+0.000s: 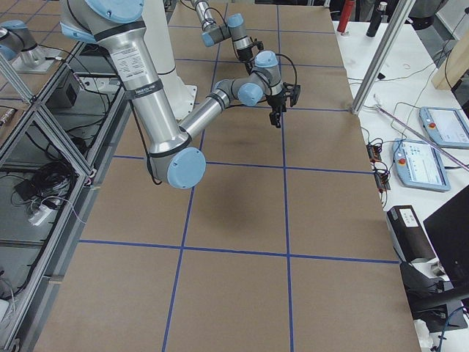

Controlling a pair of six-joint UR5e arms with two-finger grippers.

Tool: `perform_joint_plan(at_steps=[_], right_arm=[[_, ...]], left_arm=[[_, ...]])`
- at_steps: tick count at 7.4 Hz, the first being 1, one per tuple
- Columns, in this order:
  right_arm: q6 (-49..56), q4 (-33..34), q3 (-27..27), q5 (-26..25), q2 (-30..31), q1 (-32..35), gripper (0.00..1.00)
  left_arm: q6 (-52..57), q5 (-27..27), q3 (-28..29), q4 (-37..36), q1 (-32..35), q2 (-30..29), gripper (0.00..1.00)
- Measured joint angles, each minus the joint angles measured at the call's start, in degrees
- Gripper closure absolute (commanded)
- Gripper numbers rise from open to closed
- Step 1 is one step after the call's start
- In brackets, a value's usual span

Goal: Fold towel twice with both arms
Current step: 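Swing the held end back over the strip with the left gripper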

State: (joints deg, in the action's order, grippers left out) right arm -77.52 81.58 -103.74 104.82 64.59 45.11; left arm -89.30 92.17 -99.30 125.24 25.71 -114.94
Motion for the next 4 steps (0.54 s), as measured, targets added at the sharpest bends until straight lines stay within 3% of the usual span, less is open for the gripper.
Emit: perform_joint_plan(at_steps=[1, 3, 4], right_arm=[[0.0, 0.01, -0.08, 0.02, 0.01, 0.02, 0.0], [0.0, 0.02, -0.06, 0.03, 0.01, -0.01, 0.0], [0.02, 0.05, 0.01, 0.05, 0.01, -0.02, 0.0]], left_arm=[[0.0, -0.04, 0.69, -0.33, -0.08, -0.67, 0.94], [-0.05, -0.06, 2.45, -0.78, -0.11, -2.29, 0.0], [-0.06, -0.06, 2.88, -0.91, -0.05, -2.68, 0.0]])
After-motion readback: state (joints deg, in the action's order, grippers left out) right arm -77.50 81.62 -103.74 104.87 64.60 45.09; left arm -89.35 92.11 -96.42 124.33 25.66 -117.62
